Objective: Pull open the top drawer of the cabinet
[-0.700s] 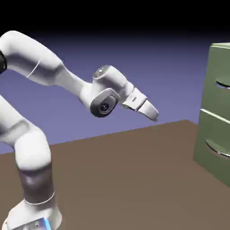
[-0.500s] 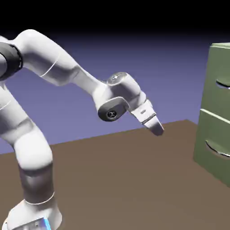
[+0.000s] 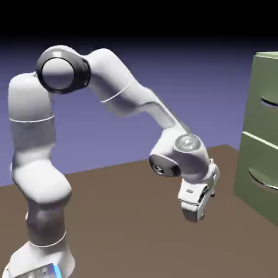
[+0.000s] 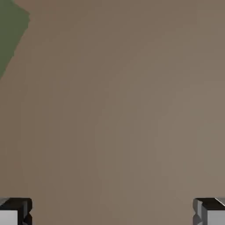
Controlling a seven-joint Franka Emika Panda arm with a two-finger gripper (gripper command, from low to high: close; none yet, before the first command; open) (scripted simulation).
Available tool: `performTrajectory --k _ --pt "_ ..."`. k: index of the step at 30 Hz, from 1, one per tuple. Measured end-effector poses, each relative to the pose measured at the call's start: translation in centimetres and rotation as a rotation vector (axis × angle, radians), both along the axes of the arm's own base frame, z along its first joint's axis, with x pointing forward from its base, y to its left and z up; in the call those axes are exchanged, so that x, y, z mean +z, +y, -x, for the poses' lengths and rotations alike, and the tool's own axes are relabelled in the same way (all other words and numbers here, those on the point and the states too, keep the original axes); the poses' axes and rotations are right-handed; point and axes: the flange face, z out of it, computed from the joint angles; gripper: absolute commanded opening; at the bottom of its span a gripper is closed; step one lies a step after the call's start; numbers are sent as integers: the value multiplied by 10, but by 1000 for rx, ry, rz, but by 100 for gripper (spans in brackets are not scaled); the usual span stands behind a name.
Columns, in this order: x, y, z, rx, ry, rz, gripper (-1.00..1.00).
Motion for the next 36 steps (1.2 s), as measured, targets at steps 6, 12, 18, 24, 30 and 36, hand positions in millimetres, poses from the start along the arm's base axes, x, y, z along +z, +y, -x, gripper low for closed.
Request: performTrajectory --k 6,12,18,24,30,36 --pt "-30 -40 -2 -272 22 -52 0" --pt "-37 -76 -9 -509 -38 -58 0" --pt "-19 -102 -28 -681 -184 -44 0" --pt "23 -108 -60 -762 -401 -36 0" --pt "82 -83 -105 -733 -657 -59 0" --pt "150 -15 -155 -590 -912 -129 0"
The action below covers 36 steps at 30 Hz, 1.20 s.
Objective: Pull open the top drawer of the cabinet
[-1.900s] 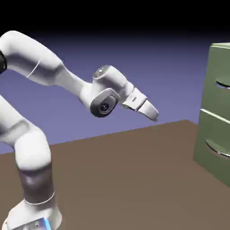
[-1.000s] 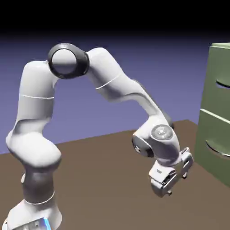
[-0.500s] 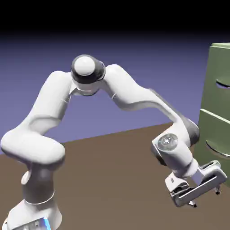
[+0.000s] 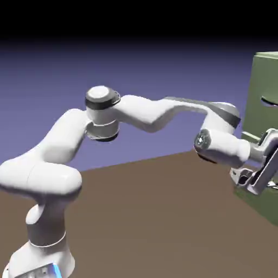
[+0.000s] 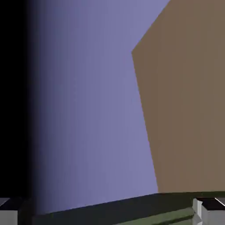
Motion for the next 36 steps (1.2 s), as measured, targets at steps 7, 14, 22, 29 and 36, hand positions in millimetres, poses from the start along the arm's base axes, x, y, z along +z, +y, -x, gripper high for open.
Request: performTrajectory --k 7,14,22,29,36 --pt "66 128 -43 254 -251 59 0" --pt "66 128 -89 254 -251 60 0" --pt "66 128 -55 254 -254 59 -100" --pt "66 128 5 254 -254 59 -100" --pt "66 128 75 254 -255 59 -100"
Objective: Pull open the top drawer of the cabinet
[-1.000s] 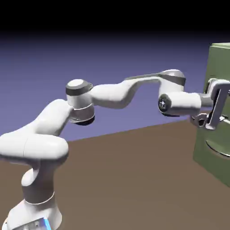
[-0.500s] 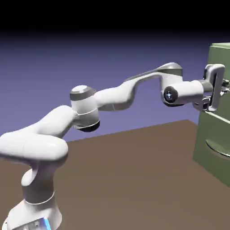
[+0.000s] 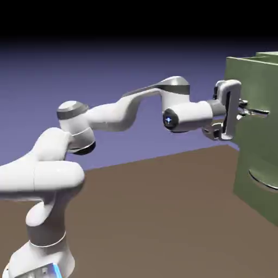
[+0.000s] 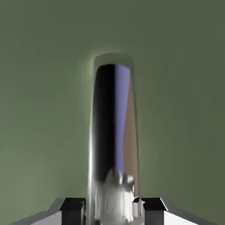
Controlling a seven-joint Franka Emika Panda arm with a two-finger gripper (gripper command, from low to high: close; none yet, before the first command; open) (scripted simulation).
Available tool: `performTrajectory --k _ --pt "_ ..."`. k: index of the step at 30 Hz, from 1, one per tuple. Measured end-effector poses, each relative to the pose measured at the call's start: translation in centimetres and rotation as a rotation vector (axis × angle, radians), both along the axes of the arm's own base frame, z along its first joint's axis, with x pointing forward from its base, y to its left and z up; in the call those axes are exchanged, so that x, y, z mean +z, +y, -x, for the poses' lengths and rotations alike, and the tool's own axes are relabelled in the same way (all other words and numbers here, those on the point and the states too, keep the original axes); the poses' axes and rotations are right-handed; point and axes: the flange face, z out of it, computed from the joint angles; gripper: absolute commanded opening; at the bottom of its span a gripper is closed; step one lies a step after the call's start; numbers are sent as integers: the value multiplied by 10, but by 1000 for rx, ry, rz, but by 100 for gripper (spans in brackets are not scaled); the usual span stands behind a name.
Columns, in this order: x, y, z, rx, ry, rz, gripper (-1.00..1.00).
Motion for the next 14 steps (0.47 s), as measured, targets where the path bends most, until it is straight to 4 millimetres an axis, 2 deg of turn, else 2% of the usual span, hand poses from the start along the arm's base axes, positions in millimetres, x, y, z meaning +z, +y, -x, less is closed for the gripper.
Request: performTrajectory --k 11,12,14 --pt "0 0 126 0 0 0 -100" --pt "0 0 128 0 0 0 100" --pt "0 0 128 0 3 0 100"
